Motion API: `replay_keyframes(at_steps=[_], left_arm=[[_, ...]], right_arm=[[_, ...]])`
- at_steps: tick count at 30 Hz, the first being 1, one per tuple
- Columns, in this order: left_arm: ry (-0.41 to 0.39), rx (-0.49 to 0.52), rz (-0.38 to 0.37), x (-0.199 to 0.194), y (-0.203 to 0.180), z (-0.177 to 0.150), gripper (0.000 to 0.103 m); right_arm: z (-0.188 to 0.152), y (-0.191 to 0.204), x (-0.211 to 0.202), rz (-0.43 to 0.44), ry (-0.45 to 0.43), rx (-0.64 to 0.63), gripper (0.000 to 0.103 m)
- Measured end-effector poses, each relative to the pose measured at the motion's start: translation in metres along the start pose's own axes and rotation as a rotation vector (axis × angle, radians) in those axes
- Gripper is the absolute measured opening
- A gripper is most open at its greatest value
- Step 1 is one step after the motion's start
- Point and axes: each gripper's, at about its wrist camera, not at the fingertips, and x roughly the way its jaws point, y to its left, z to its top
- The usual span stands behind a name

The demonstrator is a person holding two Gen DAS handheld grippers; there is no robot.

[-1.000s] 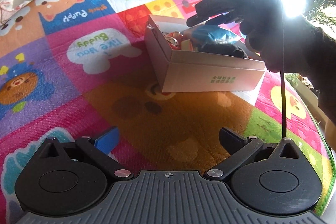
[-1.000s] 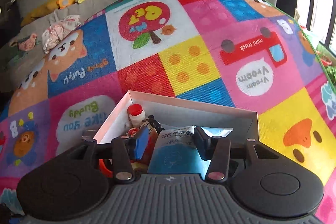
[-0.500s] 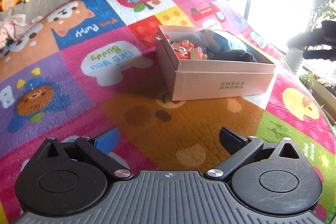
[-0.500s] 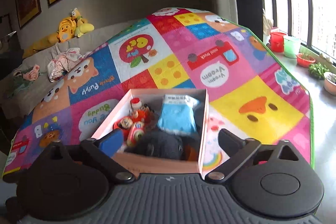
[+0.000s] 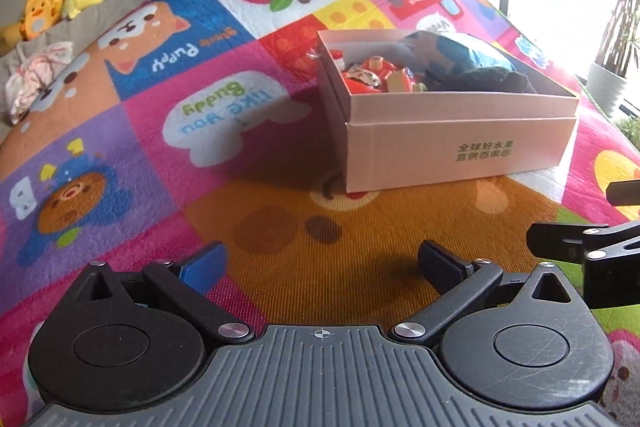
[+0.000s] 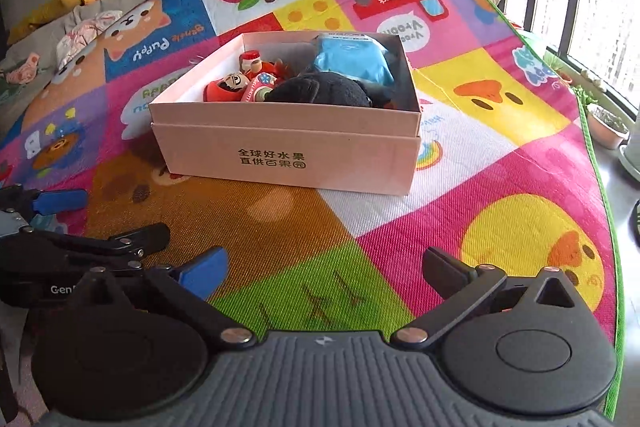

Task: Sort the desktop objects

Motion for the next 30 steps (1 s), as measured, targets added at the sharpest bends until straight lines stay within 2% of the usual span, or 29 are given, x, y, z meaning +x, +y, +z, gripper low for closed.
replay_keyframes(at_steps=[4, 9, 13, 30], left_arm=[[0.009, -0.033, 0.003, 0.01, 0.006, 0.006, 0.103], [0.009, -0.04, -0.003, 0.011, 0.007, 0.007, 0.103], [0.009, -0.035, 0.001, 0.011, 0.006, 0.007, 0.103], [0.009, -0.034, 0.001, 0.012, 0.006, 0.006, 0.103]], right_arm=[[0.003, 0.003, 0.022, -0.11, 0.018, -0.012, 0.103], [-0.001, -0.01, 0.025, -0.055, -0.002, 0.055, 0.103], [-0.01, -0.007, 0.024, -0.07, -0.056, 0.052, 0.103], [-0.009, -0.007, 0.024, -0.07, -0.054, 0.052, 0.103]])
